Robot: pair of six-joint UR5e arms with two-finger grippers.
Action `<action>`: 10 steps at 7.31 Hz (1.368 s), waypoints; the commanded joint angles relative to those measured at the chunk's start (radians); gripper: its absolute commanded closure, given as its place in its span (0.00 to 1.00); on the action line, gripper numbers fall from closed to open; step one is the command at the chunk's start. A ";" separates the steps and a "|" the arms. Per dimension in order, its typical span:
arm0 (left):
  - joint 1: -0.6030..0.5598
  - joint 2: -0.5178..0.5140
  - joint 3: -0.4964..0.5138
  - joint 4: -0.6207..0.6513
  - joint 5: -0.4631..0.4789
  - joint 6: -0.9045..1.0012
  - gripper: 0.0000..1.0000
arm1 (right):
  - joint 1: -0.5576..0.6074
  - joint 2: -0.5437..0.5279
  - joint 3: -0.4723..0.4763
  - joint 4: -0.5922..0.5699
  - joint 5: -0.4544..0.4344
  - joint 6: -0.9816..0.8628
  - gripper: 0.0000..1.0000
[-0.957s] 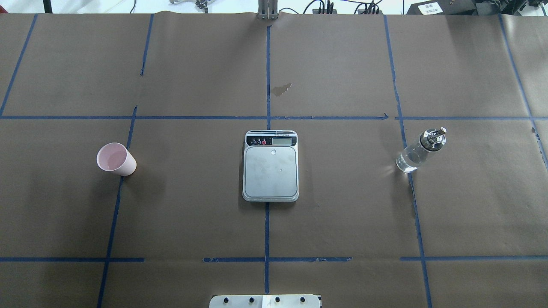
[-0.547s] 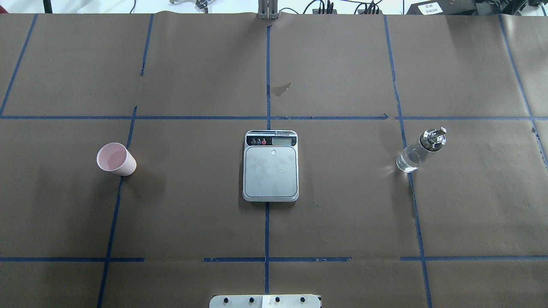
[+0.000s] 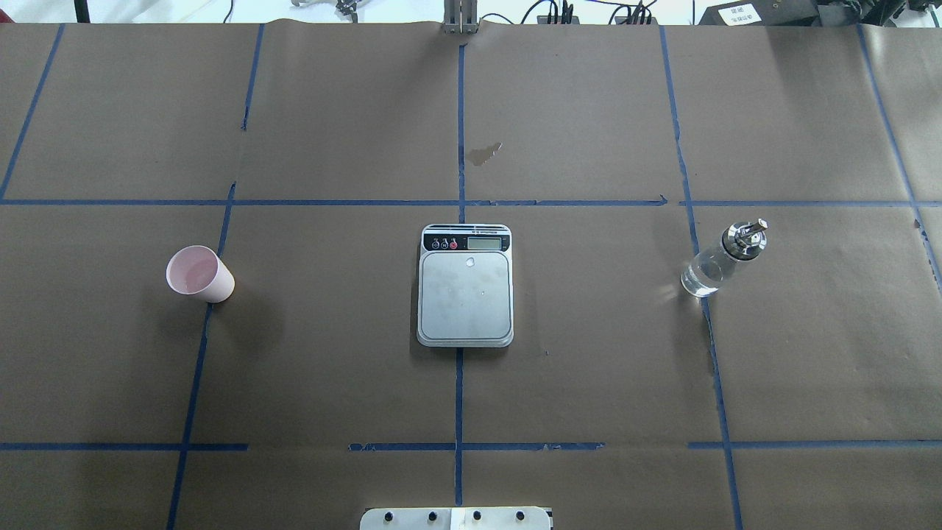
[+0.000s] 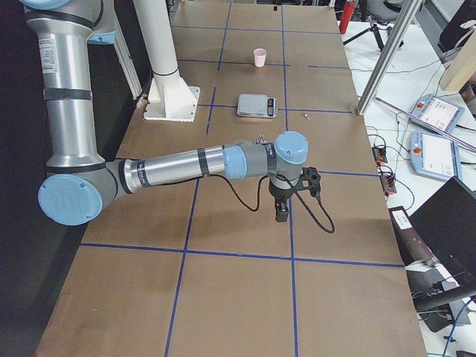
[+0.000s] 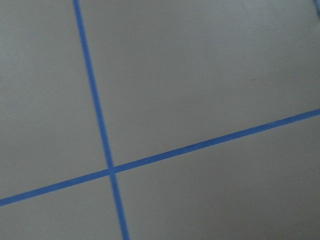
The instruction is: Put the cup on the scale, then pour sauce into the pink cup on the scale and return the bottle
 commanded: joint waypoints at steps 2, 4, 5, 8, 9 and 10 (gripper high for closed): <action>0.300 -0.032 -0.112 -0.067 0.077 -0.395 0.02 | 0.000 -0.039 0.045 -0.001 -0.002 0.003 0.00; 0.361 -0.033 -0.071 -0.081 0.127 -0.424 0.02 | 0.000 -0.039 0.053 0.001 -0.001 0.001 0.00; 0.367 -0.033 -0.068 -0.081 0.127 -0.424 0.02 | 0.000 -0.039 0.054 0.001 -0.001 -0.001 0.00; 0.384 -0.078 -0.002 -0.081 0.127 -0.422 0.04 | 0.000 -0.041 0.053 -0.001 -0.001 0.003 0.00; 0.401 -0.079 0.000 -0.081 0.127 -0.422 0.05 | 0.000 -0.041 0.051 -0.001 0.001 0.003 0.00; 0.424 -0.079 0.001 -0.081 0.127 -0.439 0.06 | 0.000 -0.041 0.050 -0.001 0.001 0.001 0.00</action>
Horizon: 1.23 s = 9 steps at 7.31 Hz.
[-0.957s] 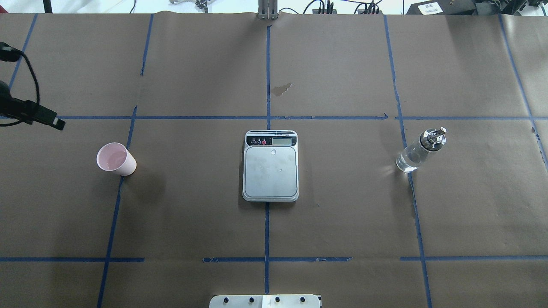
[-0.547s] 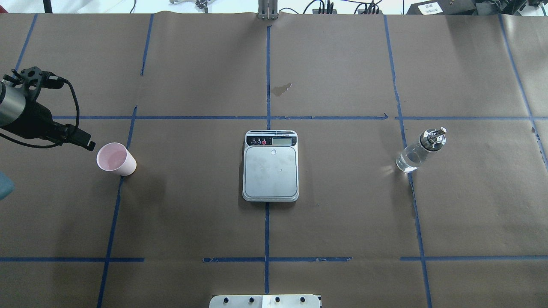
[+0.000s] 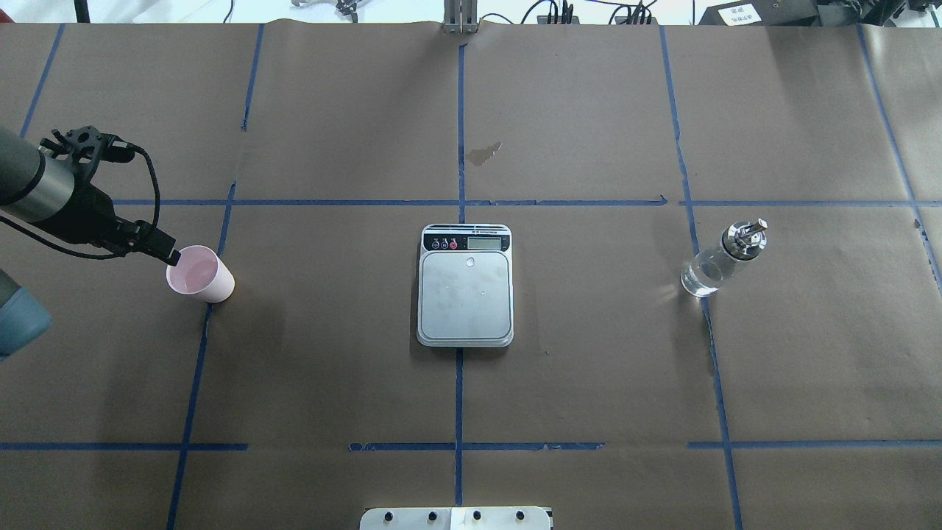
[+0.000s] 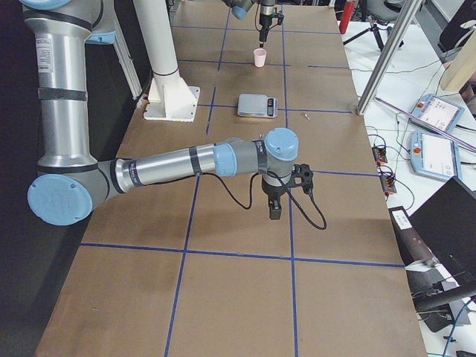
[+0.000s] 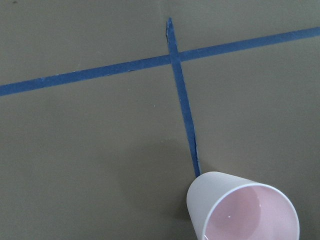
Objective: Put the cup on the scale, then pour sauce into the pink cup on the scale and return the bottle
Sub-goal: 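Reach the left gripper down to the pink cup and grasp it, then carry the pink cup with the left gripper onto the scale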
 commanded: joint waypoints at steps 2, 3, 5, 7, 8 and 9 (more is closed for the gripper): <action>0.073 -0.024 0.021 0.000 0.003 -0.079 0.28 | 0.000 0.000 -0.005 0.000 -0.001 -0.001 0.00; 0.074 -0.023 0.027 0.000 0.015 -0.078 0.92 | 0.000 -0.002 -0.006 0.000 -0.001 -0.001 0.00; 0.074 -0.035 0.032 0.008 0.034 -0.091 1.00 | 0.000 -0.002 -0.003 0.000 -0.001 -0.001 0.00; 0.071 -0.170 -0.002 0.053 0.031 -0.324 1.00 | 0.000 0.000 0.003 0.000 0.001 0.000 0.00; 0.092 -0.296 -0.002 0.119 0.034 -0.458 1.00 | 0.000 0.000 0.006 0.001 0.017 0.000 0.00; 0.170 -0.395 0.001 0.159 0.037 -0.634 1.00 | 0.000 0.000 0.009 0.001 0.037 0.000 0.00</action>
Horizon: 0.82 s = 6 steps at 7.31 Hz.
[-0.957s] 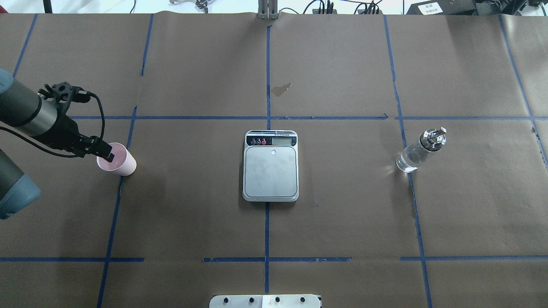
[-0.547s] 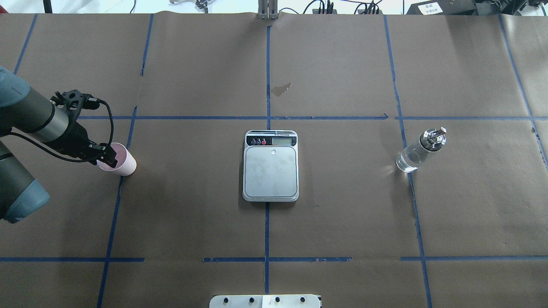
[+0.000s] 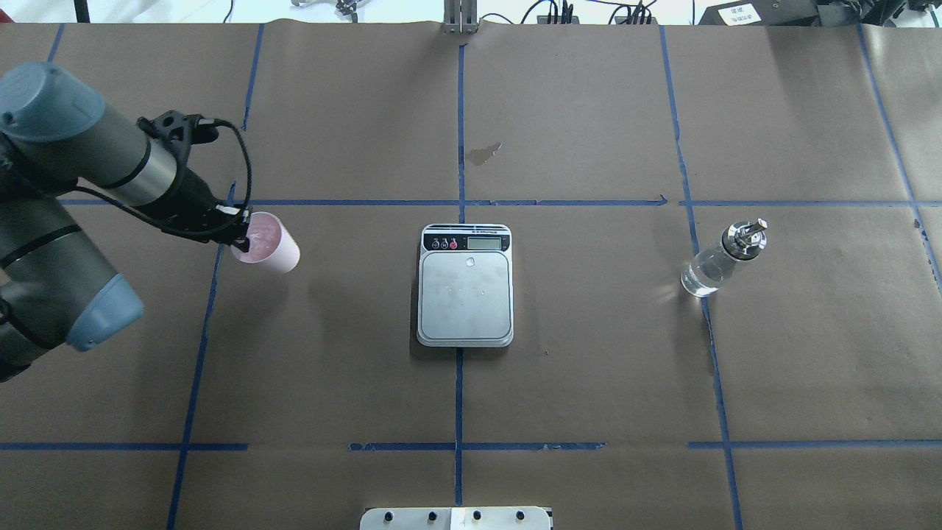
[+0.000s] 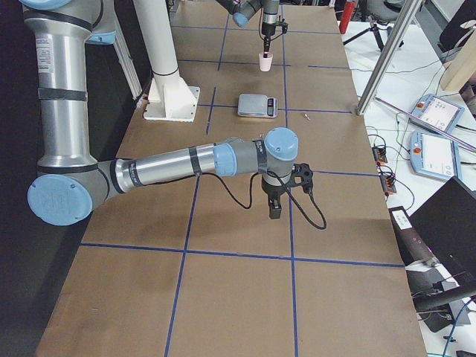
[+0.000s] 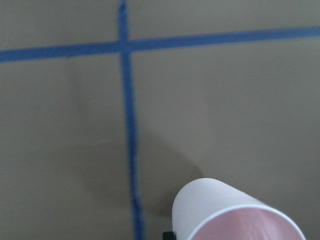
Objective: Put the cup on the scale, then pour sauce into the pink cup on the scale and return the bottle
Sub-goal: 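Carry the pink cup with the left gripper onto the scale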
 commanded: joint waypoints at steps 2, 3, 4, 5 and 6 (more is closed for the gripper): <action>0.222 -0.347 0.060 0.132 0.157 -0.450 1.00 | 0.000 0.000 0.002 0.000 0.021 -0.001 0.00; 0.286 -0.410 0.097 0.201 0.237 -0.473 1.00 | 0.000 0.000 0.002 0.000 0.021 -0.001 0.00; 0.305 -0.414 0.098 0.215 0.267 -0.474 1.00 | 0.000 0.000 0.002 0.000 0.021 -0.003 0.00; 0.311 -0.412 0.112 0.214 0.281 -0.474 1.00 | 0.000 0.000 0.004 0.002 0.021 -0.003 0.00; 0.316 -0.418 0.124 0.212 0.318 -0.474 1.00 | 0.000 -0.008 0.002 0.025 0.021 -0.001 0.00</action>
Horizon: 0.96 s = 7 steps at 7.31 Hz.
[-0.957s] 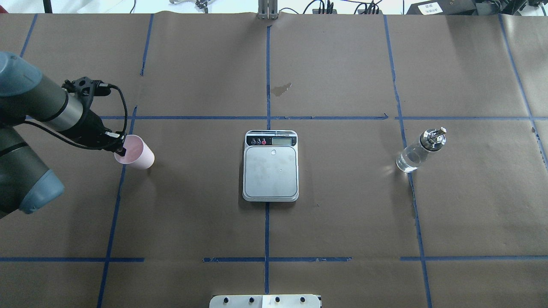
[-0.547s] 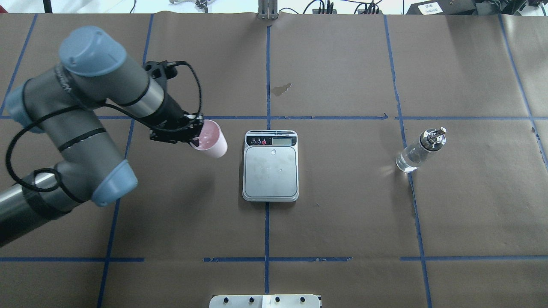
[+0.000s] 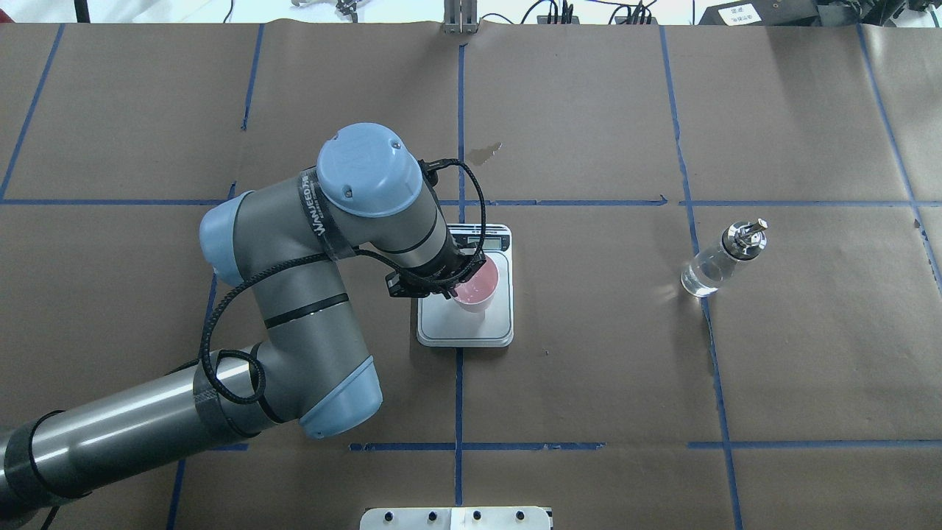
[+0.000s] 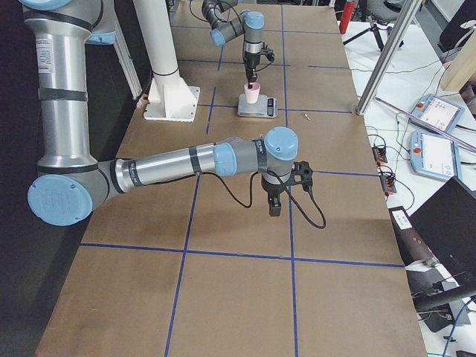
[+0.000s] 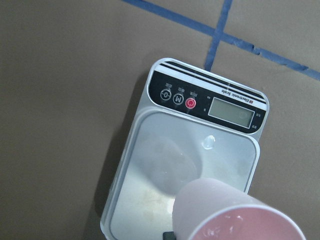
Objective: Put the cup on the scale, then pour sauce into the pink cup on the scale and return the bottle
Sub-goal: 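Carry the pink cup with the left gripper onto the scale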
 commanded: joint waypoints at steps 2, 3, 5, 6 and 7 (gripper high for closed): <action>0.012 -0.006 0.020 0.004 0.045 -0.001 1.00 | 0.000 -0.070 -0.004 0.155 0.000 0.003 0.00; 0.010 0.002 0.019 0.005 0.045 -0.001 1.00 | 0.000 -0.090 -0.004 0.204 0.005 0.003 0.00; 0.010 0.008 0.013 -0.004 0.043 0.011 0.49 | -0.003 -0.095 -0.002 0.221 0.072 0.004 0.00; 0.009 0.009 -0.021 -0.007 0.043 0.012 0.48 | -0.009 -0.093 0.001 0.237 0.124 0.009 0.00; -0.005 0.009 -0.066 -0.007 0.045 0.014 0.48 | -0.032 -0.110 0.022 0.299 0.130 0.082 0.01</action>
